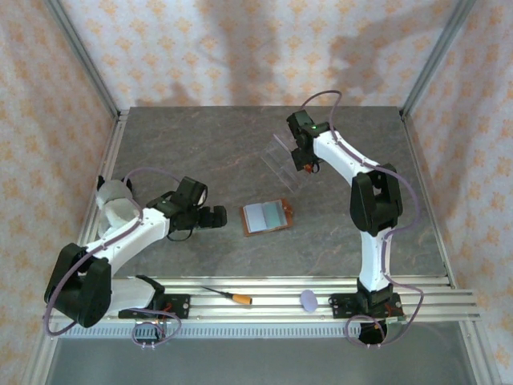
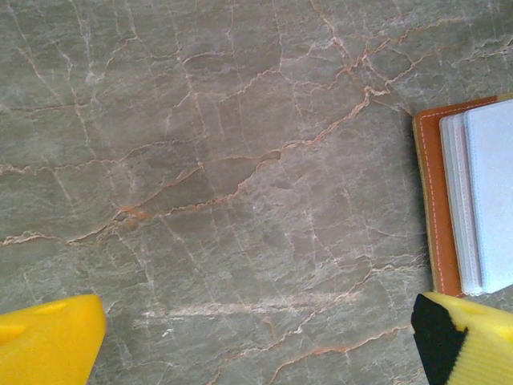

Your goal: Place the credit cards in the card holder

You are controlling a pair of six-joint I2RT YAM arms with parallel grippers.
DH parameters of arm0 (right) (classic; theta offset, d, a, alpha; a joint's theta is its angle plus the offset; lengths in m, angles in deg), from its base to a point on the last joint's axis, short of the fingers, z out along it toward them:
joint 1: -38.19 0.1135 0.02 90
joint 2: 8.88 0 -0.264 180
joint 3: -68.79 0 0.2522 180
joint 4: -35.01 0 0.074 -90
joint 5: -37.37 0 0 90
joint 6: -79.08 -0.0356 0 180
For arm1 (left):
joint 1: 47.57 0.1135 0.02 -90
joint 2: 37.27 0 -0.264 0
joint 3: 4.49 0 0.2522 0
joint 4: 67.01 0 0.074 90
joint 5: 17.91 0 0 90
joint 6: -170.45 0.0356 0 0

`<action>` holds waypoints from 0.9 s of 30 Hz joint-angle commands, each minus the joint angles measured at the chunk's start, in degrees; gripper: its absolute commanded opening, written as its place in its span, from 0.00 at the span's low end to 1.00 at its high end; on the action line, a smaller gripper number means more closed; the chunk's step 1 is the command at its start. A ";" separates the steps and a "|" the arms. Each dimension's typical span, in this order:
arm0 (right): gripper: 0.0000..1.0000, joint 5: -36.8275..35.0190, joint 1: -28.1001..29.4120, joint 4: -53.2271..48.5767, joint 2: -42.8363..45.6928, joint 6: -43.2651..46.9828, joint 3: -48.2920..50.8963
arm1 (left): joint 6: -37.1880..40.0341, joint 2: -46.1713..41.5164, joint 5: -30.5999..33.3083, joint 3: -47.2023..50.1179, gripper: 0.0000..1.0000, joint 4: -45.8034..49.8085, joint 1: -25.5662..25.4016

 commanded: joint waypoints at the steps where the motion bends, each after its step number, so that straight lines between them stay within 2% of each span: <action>1: 0.85 -2.88 0.51 1.10 1.48 0.31 1.12 | 1.16 0.04 0.39 -1.41 0.99 -0.16 0.49; 10: 0.78 -5.55 2.12 2.97 2.46 0.75 2.51 | 0.78 -1.21 1.76 -0.56 0.99 -0.09 0.48; 14: 0.69 -6.20 2.67 3.70 2.54 0.31 2.54 | 0.95 -1.93 2.58 -0.38 0.99 0.63 0.49; 21: 0.57 -12.32 4.27 4.99 1.95 1.34 3.14 | 1.30 -2.90 3.48 0.33 0.99 1.41 0.48; 27: 0.54 -15.07 5.56 6.22 2.14 2.16 3.94 | 1.57 -3.43 3.57 0.15 0.99 1.87 0.48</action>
